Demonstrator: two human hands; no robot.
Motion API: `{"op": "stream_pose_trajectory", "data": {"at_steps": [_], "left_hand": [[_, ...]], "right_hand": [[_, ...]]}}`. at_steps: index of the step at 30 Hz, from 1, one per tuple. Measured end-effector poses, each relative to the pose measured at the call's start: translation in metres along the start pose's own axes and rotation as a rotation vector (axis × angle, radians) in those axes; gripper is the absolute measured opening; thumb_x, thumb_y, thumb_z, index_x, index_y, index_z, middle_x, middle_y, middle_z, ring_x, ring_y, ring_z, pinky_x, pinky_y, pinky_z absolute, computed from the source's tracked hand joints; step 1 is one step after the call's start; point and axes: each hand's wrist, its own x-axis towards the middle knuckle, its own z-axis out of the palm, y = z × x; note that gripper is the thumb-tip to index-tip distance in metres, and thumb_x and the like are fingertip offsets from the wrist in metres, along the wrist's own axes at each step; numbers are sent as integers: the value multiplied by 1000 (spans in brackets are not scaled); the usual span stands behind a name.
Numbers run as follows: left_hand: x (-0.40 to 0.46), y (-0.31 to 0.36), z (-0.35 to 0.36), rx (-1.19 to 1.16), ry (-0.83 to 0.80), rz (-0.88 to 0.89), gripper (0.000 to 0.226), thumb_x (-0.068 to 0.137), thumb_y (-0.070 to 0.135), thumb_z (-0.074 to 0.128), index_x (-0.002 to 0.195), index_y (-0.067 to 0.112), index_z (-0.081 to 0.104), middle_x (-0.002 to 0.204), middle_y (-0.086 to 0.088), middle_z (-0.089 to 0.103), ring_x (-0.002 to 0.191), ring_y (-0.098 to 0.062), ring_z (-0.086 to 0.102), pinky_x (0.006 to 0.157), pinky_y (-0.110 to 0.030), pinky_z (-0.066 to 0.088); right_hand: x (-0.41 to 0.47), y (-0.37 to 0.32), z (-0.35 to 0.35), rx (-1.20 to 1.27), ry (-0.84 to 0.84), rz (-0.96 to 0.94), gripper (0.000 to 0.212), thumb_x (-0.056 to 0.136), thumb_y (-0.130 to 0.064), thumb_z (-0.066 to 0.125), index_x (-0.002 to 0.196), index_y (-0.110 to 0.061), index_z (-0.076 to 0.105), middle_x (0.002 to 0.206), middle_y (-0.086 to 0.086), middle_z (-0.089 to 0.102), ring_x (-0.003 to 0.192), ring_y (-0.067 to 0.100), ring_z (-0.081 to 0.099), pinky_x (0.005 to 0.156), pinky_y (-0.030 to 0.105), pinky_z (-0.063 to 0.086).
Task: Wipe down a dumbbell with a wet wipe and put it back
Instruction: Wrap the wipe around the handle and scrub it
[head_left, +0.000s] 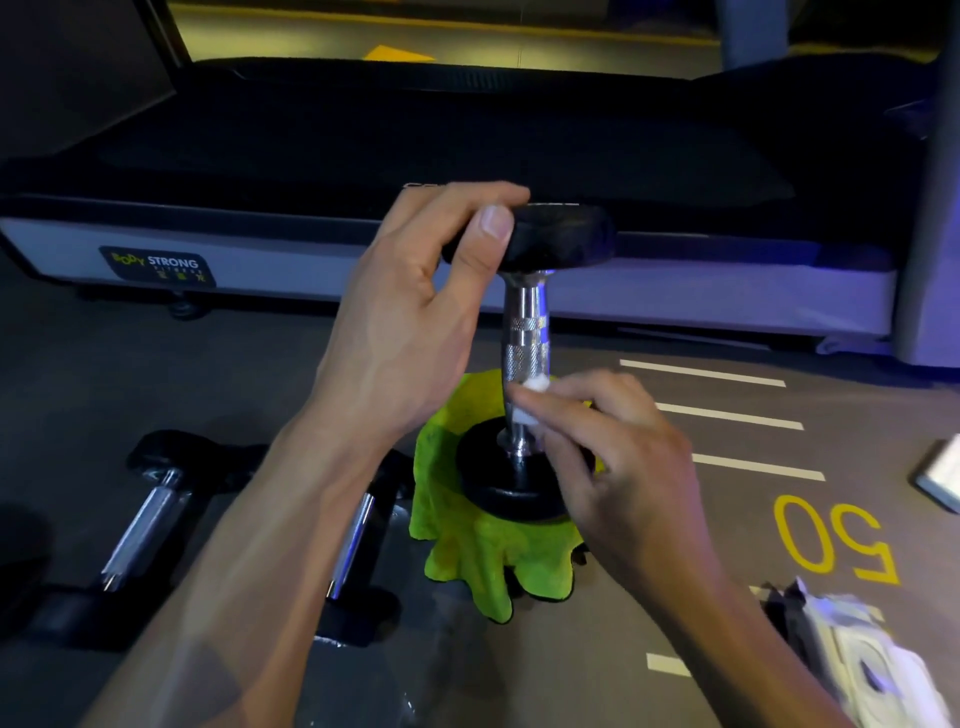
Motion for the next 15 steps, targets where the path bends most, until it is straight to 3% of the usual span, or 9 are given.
{"op": "stream_pose_trajectory", "data": {"at_steps": [2,7,10,13,15], "left_hand": [[0,1,2,-6,1,-2,30,112,35,45,131,30,68,119,18,59,113,8,57,98,-10,38],[-1,5,8,-37,-9,-15,28,106,45,55,126,32,70,114,19,59,109,6,58,98,-16,42],[-2,4,8,-29,24,-16,37,97,54,64,125,31,71,112,18,59,107,2,61,98,-22,47],[0,2,9,9,57,-28,39,95,58,66,124,33,72,109,18,59,106,0,61,96,-26,50],[1,4,12,5,71,-34,39,94,59,67,123,34,72,108,18,59,105,-1,62,96,-27,51]], "right_hand": [[6,0,-5,14,-36,-26,24,95,-9,69,117,-15,78,106,-4,70,98,14,63,89,6,38],[31,-1,-12,101,155,44,17,91,0,72,106,-9,72,101,-6,67,94,3,61,85,10,43],[9,7,-11,123,15,29,10,94,-3,73,100,-11,76,101,-3,71,95,8,66,84,19,49],[-7,11,-15,79,-174,-6,17,94,-4,72,102,-18,79,106,-6,72,101,8,68,88,15,49],[-6,3,-19,-34,-270,-61,20,92,-8,68,102,-22,77,107,-8,71,100,13,67,84,23,53]]}}
